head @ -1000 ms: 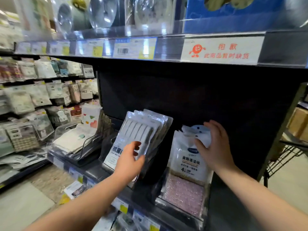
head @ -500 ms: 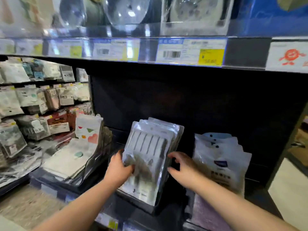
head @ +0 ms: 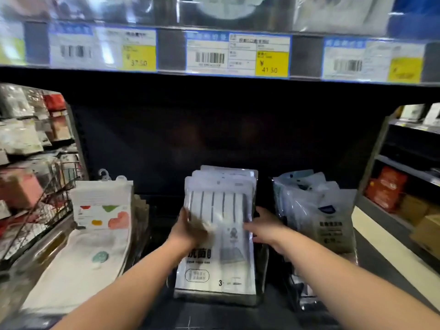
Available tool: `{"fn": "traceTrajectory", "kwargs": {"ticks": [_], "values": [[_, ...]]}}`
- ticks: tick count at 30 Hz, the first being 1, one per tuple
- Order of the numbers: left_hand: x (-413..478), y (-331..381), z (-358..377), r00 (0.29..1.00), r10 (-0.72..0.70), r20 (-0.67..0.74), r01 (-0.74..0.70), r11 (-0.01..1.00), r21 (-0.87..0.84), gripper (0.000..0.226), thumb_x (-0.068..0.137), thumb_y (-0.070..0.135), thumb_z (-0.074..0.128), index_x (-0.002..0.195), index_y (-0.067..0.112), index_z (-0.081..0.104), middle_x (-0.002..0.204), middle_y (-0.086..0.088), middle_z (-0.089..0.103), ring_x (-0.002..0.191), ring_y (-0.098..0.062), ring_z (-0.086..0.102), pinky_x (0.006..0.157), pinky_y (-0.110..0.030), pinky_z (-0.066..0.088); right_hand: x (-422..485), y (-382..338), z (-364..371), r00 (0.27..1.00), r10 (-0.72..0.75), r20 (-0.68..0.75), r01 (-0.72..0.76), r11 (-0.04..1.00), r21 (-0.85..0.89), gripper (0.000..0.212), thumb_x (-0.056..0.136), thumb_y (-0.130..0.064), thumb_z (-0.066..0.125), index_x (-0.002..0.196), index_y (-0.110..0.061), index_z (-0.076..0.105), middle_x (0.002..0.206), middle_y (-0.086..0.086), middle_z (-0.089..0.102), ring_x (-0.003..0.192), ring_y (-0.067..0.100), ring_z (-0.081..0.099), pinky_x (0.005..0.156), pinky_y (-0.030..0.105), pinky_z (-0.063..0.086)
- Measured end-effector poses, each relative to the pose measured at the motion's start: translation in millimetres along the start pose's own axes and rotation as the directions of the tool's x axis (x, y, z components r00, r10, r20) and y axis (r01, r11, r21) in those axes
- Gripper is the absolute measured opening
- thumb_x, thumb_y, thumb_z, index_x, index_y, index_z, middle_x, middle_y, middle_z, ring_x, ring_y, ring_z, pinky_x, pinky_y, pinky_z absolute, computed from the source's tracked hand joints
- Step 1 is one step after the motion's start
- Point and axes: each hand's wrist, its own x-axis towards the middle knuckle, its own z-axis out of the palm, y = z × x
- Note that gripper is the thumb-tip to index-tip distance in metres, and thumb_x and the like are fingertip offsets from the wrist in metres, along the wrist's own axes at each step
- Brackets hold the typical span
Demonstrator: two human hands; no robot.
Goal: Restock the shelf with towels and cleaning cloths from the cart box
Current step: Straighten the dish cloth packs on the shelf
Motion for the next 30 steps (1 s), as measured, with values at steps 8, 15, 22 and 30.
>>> {"fn": "traceTrajectory", "kwargs": {"ticks": [8,15,22,30], "values": [[14,0,7,0.998,-0.059,0.004,0.059,0.998,-0.035,0.034,0.075,0.014,0.067,0.103,0.014,0.048,0.118,-0.011,0.058,0.097,-0.021,0.058,0.078,-0.027,0.045,8,-5,-8,0.996,0.084,-0.016,-0.085,0.995,-0.061,0.042,0.085,-0.011,0.061,0.125,-0.003,0.049,0.121,0.014,0.057,0.095,0.024,0.062,0.08,0.034,0.058],[16,1,10,1.0,-0.022,0.014,0.023,0.997,-0.072,0.063,0.082,0.009,0.067,0.137,0.015,0.037,0.117,-0.001,0.057,0.102,-0.017,0.053,0.083,-0.024,0.044,27,-10,1,1.0,0.001,-0.007,-0.001,1.0,0.0,0.087,0.056,-0.024,0.072,0.135,-0.014,0.037,0.127,0.008,0.056,0.113,0.026,0.056,0.09,0.04,0.052],[19,-1,6,0.992,-0.121,0.039,0.126,0.922,-0.367,0.032,0.071,0.01,0.077,0.089,0.011,0.05,0.082,-0.009,0.06,0.069,-0.019,0.058,0.059,-0.027,0.049,36,-3,-20,0.994,0.025,0.103,-0.024,1.0,-0.01,0.04,0.077,-0.014,0.074,0.108,-0.013,0.049,0.109,0.004,0.058,0.092,0.015,0.056,0.072,0.032,0.053],[23,6,4,0.991,-0.119,0.065,0.136,0.865,-0.482,0.045,0.077,0.007,0.075,0.112,0.008,0.046,0.085,-0.004,0.058,0.071,-0.017,0.059,0.061,-0.028,0.05,50,-8,-8,0.981,-0.191,-0.036,0.192,0.918,0.347,0.046,0.076,-0.01,0.076,0.116,-0.016,0.054,0.115,0.002,0.063,0.091,0.01,0.061,0.071,0.015,0.048]]}}
